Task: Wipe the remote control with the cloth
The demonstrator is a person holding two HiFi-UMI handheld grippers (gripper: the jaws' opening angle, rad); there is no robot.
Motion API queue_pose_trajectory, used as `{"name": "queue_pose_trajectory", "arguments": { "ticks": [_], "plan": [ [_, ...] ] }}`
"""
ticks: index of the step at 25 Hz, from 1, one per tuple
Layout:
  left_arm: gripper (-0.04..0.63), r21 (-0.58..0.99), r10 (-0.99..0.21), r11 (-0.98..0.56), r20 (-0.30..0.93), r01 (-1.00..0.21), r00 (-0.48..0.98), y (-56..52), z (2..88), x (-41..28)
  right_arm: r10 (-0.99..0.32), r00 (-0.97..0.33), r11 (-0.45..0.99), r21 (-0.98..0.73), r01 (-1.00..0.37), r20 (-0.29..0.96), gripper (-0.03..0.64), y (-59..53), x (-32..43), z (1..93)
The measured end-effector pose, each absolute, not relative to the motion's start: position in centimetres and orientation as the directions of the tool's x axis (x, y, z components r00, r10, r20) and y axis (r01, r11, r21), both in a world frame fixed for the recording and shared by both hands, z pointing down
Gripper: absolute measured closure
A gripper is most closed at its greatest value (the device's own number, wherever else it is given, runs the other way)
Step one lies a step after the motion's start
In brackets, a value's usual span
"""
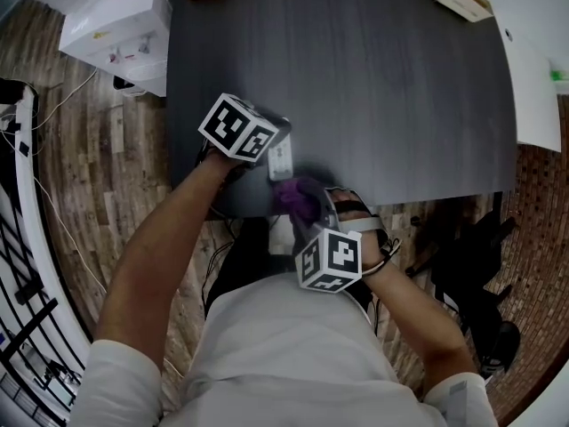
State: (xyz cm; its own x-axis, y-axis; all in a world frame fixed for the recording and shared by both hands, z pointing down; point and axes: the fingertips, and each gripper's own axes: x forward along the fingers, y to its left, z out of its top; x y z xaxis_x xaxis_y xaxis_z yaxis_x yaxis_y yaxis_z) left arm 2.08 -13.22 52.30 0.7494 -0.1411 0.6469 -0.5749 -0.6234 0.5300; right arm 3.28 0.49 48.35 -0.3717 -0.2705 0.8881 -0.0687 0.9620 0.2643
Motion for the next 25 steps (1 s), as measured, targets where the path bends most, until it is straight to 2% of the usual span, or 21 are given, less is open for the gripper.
{"name": "queue_pose_trajectory", "arguments": {
  "ticks": [5,9,11,16,20,25],
  "plan": [
    [0.592,0.515,-0.207,-0.604,0.635,-0.608,0.744,-13.7,51.5,1.1,-0.341,-0.376,0.940,0.323,-0.111,0.862,0.487,-2.9,1.9,48.3],
    [0.591,0.622,-0.396,-0.438,0.515,-0.649,0.760,-14.4,49.1,-2.4,-0.344,-0.373,0.939,0.320,-0.127,0.862,0.486,-3.4,1.6,49.9],
    [0.581,0.671,-0.445,-0.349,0.496,-0.654,0.746,-13.3,49.4,-3.9,-0.347,-0.380,0.937,0.307,-0.164,0.857,0.486,-3.6,2.4,50.1],
    [0.478,0.739,-0.404,-0.242,0.512,-0.629,0.758,-10.4,51.7,-3.2,-0.341,-0.380,0.938,0.281,-0.206,0.860,0.486,-4.0,3.4,50.4],
    [0.448,0.763,-0.360,-0.211,0.520,-0.611,0.774,-10.5,52.2,-1.5,-0.351,-0.381,0.935,0.303,-0.183,0.855,0.486,-3.9,3.3,50.4],
    [0.442,0.785,-0.289,-0.146,0.548,-0.602,0.785,-10.4,53.3,-0.2,-0.373,-0.393,0.928,0.334,-0.167,0.840,0.486,-3.6,3.2,50.5]
  ]
}}
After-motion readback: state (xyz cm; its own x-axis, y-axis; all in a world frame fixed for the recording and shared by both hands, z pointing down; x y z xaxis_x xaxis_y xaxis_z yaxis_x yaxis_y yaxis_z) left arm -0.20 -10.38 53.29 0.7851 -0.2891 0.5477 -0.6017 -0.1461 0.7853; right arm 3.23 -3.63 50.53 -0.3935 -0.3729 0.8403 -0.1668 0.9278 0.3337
